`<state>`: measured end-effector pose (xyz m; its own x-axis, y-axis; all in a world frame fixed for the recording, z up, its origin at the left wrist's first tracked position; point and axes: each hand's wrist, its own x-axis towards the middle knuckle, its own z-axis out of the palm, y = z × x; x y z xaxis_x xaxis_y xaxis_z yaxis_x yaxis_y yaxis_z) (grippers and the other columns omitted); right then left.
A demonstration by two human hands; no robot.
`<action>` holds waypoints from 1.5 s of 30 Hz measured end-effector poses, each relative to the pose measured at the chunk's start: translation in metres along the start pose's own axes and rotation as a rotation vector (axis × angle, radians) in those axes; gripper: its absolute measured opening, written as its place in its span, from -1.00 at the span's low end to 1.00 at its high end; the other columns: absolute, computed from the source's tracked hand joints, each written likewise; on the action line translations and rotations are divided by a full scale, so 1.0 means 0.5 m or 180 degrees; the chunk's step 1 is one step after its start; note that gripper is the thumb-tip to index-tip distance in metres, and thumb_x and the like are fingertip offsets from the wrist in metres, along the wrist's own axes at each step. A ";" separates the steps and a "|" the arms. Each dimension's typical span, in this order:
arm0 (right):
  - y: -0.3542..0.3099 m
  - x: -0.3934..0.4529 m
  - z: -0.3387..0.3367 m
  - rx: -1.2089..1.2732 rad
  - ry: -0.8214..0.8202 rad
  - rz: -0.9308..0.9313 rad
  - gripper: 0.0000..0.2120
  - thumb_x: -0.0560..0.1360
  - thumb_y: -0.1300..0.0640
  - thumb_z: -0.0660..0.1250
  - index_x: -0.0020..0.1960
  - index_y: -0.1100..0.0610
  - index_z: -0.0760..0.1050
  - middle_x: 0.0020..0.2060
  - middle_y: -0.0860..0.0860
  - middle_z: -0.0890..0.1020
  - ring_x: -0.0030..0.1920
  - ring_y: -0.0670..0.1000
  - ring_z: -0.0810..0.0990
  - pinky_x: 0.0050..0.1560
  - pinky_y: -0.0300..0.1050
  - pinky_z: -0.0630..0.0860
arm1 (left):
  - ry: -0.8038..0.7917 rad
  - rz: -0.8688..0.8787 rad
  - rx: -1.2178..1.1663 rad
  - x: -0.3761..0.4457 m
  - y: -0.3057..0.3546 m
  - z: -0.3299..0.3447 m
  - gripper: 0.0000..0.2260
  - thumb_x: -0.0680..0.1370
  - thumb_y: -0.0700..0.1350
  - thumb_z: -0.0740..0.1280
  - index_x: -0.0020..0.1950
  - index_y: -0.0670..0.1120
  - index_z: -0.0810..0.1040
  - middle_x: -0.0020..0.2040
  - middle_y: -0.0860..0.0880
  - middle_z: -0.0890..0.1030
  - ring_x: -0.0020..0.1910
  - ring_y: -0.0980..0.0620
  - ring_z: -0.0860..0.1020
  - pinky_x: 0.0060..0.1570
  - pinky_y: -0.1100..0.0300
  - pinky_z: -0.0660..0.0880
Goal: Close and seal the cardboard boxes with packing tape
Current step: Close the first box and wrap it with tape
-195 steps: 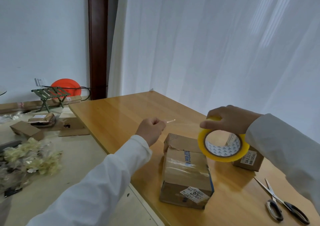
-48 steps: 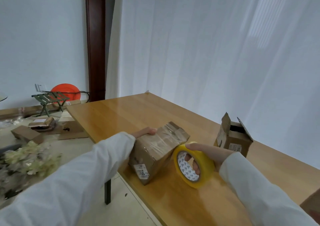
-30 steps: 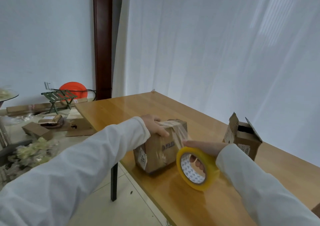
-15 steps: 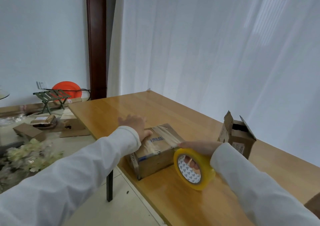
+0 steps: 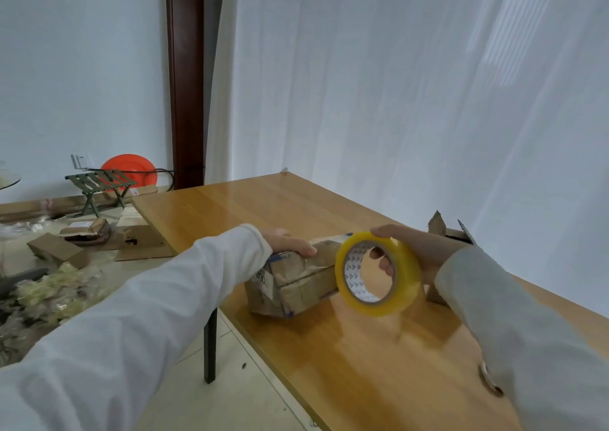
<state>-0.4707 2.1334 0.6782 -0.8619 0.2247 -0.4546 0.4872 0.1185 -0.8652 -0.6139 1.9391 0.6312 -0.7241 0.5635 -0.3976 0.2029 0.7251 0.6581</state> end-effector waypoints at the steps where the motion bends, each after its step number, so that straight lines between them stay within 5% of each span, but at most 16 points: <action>1: -0.015 0.001 0.004 -0.0238 0.0148 -0.0001 -0.61 0.53 -0.08 0.28 -0.22 0.25 0.50 -0.52 0.07 0.54 -0.57 -0.05 0.49 -0.51 -0.28 0.48 | -0.0136 -0.0010 -0.0068 0.002 0.004 -0.003 -0.29 0.36 0.28 0.36 0.39 -0.08 0.36 0.32 -0.07 0.47 0.26 -0.10 0.46 0.26 0.09 0.38; 4: -0.048 0.000 0.031 -0.0670 0.0283 0.0015 -0.59 0.56 -0.07 0.26 -0.29 0.24 0.47 -0.55 0.06 0.49 -0.62 -0.07 0.43 -0.55 -0.34 0.42 | -0.0209 -0.0208 -0.0401 0.004 0.005 -0.009 -0.52 0.43 0.24 0.37 0.19 -0.05 0.43 0.03 -0.09 0.56 0.01 -0.05 0.55 0.08 0.13 0.48; 6: -0.054 -0.005 0.054 -0.1023 0.0163 0.0095 -0.61 0.62 0.04 0.17 -0.31 0.21 0.41 -0.55 0.06 0.44 -0.62 -0.09 0.38 -0.59 -0.36 0.34 | 0.0177 -0.0299 -0.0639 0.008 -0.009 -0.013 -0.45 0.34 0.22 0.46 0.17 -0.04 0.38 0.09 -0.11 0.52 0.12 -0.09 0.51 0.22 0.07 0.42; 8: -0.023 0.003 0.071 -0.1921 0.0141 0.0375 -0.67 0.66 0.05 0.09 -0.14 0.24 0.45 -0.30 0.07 0.56 -0.41 -0.05 0.45 -0.40 -0.35 0.43 | 0.0601 -0.0032 -0.1123 0.015 -0.031 -0.004 -0.31 0.13 0.23 0.54 0.13 -0.04 0.43 0.13 -0.12 0.52 0.15 -0.11 0.50 0.29 0.01 0.38; 10: 0.026 0.017 0.078 -0.2272 0.0117 0.0656 -0.67 0.60 -0.06 0.18 0.01 0.21 0.48 -0.14 0.08 0.60 -0.29 0.00 0.49 -0.15 -0.23 0.48 | 0.0499 0.0241 -0.1430 0.028 -0.051 0.009 -0.26 0.00 0.24 0.55 0.06 -0.06 0.50 0.08 -0.14 0.55 0.03 -0.06 0.53 0.21 0.05 0.43; 12: 0.051 0.023 0.072 -0.1848 -0.0073 0.0756 -0.66 0.56 -0.09 0.24 -0.18 0.18 0.48 -0.43 0.04 0.55 -0.48 -0.05 0.45 -0.30 -0.22 0.45 | 0.0037 0.0312 -0.1538 0.023 -0.056 0.015 -0.41 0.16 0.21 0.54 0.02 -0.10 0.51 -0.02 -0.13 0.57 -0.12 0.00 0.54 0.00 0.17 0.49; 14: 0.051 0.016 0.061 -0.1499 -0.0197 0.0819 -0.63 0.56 -0.11 0.25 -0.27 0.14 0.49 -0.56 -0.01 0.47 -0.59 -0.10 0.39 -0.46 -0.30 0.41 | -0.0116 -0.0132 -0.1415 0.020 -0.043 0.007 -0.57 0.37 0.19 0.45 0.01 -0.10 0.49 -0.02 -0.11 0.58 -0.07 -0.03 0.56 0.01 0.15 0.50; 17: 0.047 0.006 0.053 -0.1380 -0.0244 0.0800 -0.57 0.52 -0.23 0.24 -0.24 0.12 0.52 -0.53 -0.02 0.50 -0.55 -0.11 0.44 -0.46 -0.33 0.44 | 0.0445 -0.0353 0.0092 0.005 -0.008 -0.024 -0.51 0.44 0.25 0.34 0.21 -0.05 0.48 0.16 -0.07 0.55 0.13 -0.05 0.52 0.24 0.06 0.42; 20: 0.059 0.011 0.046 -0.1229 -0.0206 0.0860 -0.41 0.39 -0.37 0.25 -0.08 0.18 0.58 -0.46 0.01 0.57 -0.47 -0.07 0.53 -0.37 -0.24 0.52 | 0.0731 0.0479 0.0669 -0.021 0.024 -0.005 -0.35 0.44 0.20 0.37 0.46 0.04 0.26 0.39 -0.01 0.40 0.30 -0.06 0.43 0.30 0.04 0.37; 22: 0.068 0.012 0.038 -0.1115 -0.0256 0.0814 -0.30 0.30 -0.41 0.24 0.04 0.21 0.58 -0.42 0.04 0.59 -0.43 -0.04 0.55 -0.31 -0.18 0.55 | 0.0591 0.0912 0.1227 -0.044 0.033 0.041 -0.18 0.37 0.28 0.40 0.51 0.06 0.11 0.43 0.01 0.33 0.34 -0.05 0.38 0.30 0.00 0.36; 25: 0.065 -0.001 0.031 -0.1014 -0.0199 0.0658 -0.41 0.46 -0.34 0.18 -0.04 0.21 0.55 -0.46 0.04 0.56 -0.48 -0.05 0.52 -0.38 -0.21 0.52 | 0.0997 0.0874 0.2098 -0.035 0.017 0.086 -0.16 0.34 0.35 0.36 0.49 0.12 0.07 0.36 0.02 0.34 0.30 -0.07 0.36 0.27 -0.10 0.33; 30: 0.003 -0.043 0.013 -0.0648 0.0178 0.0222 -0.55 0.58 -0.12 0.18 -0.29 0.21 0.44 -0.59 0.04 0.46 -0.63 -0.08 0.39 -0.56 -0.33 0.39 | 0.1168 0.0678 0.2051 -0.028 0.033 0.089 -0.25 0.36 0.32 0.36 0.44 0.16 0.12 0.28 0.00 0.42 0.25 -0.10 0.40 0.24 -0.13 0.34; 36: -0.034 -0.083 -0.002 -0.0221 0.0353 0.0180 -0.55 0.57 -0.10 0.21 -0.27 0.25 0.50 -0.57 0.07 0.51 -0.63 -0.06 0.45 -0.53 -0.31 0.45 | 0.1310 0.0658 0.2021 -0.023 0.051 0.089 -0.29 0.36 0.29 0.36 0.42 0.14 0.17 0.23 0.00 0.45 0.20 -0.10 0.43 0.17 -0.08 0.38; 39: 0.043 -0.044 0.029 -0.0737 0.0438 0.0465 -0.52 0.60 -0.10 0.17 -0.27 0.26 0.48 -0.60 0.07 0.52 -0.62 -0.03 0.47 -0.58 -0.30 0.43 | 0.1022 0.0494 0.1484 -0.014 0.044 0.069 -0.27 0.33 0.29 0.39 0.42 0.12 0.21 0.24 0.03 0.50 0.08 -0.04 0.51 0.10 0.00 0.50; 45: 0.098 0.030 0.045 -0.0762 0.0527 0.0670 -0.50 0.54 -0.24 0.21 -0.15 0.20 0.57 -0.51 0.09 0.58 -0.50 0.01 0.52 -0.35 -0.14 0.51 | 0.0649 0.0265 0.0835 0.002 0.055 0.023 -0.26 0.38 0.18 0.45 0.48 0.06 0.23 0.37 0.00 0.40 0.25 -0.06 0.45 0.21 0.07 0.44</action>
<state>-0.4631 2.1209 0.6244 -0.7144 0.4196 -0.5601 0.6876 0.2719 -0.6733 -0.6015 1.9644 0.6415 -0.8095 0.5535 -0.1959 0.4104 0.7720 0.4855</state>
